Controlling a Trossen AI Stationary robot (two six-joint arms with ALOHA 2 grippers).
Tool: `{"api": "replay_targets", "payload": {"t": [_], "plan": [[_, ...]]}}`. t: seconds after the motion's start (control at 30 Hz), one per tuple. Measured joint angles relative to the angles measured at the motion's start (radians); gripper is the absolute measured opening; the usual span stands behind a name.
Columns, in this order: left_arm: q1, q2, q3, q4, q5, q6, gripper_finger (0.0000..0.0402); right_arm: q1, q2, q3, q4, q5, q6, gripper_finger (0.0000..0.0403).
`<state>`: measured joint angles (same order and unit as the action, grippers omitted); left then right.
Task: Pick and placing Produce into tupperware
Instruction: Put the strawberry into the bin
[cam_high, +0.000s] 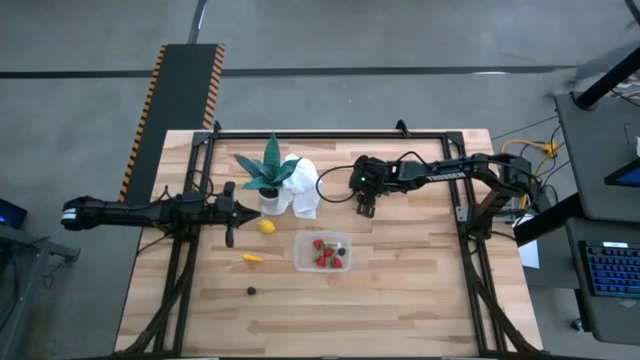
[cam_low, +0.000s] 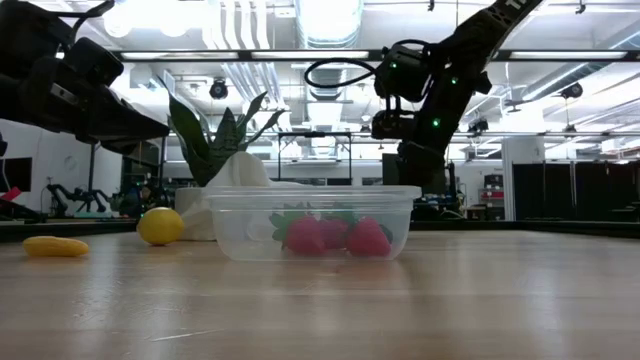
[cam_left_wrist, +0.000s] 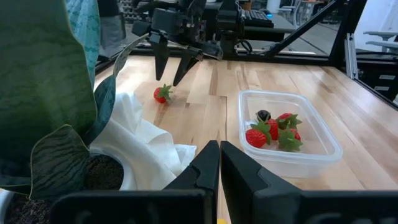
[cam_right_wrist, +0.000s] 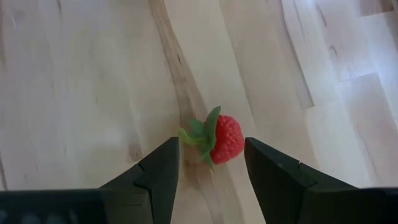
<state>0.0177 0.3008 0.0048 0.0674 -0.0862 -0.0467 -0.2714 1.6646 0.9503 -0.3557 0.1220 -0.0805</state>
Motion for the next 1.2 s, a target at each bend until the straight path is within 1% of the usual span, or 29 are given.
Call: {"api": "replay_targets", "payload": {"t": [0.2,0.37,0.77,0.93,1.2], "plan": [[0.000,0.000,0.000,0.000,0.000,0.000,0.0000,0.000,0.000,-0.011,0.002,-0.007,0.002,0.0175],[0.000,0.000,0.000,0.000,0.000,0.000,0.0000,0.001,0.000,-0.015,0.040,-0.050,0.005,0.0175],[0.000,0.000,0.000,-0.001,0.000,0.000,0.0000,0.001,0.000,-0.025,0.050,-0.051,0.013,0.0175],[0.000,0.000,0.000,-0.001,0.000,0.000,0.0000,0.001,0.000,-0.034,0.051,-0.051,0.016,0.0162],[0.000,0.000,0.000,-0.001,0.000,0.000,0.0000,0.001,0.000,-0.042,0.054,-0.051,0.012,0.0128]]}}
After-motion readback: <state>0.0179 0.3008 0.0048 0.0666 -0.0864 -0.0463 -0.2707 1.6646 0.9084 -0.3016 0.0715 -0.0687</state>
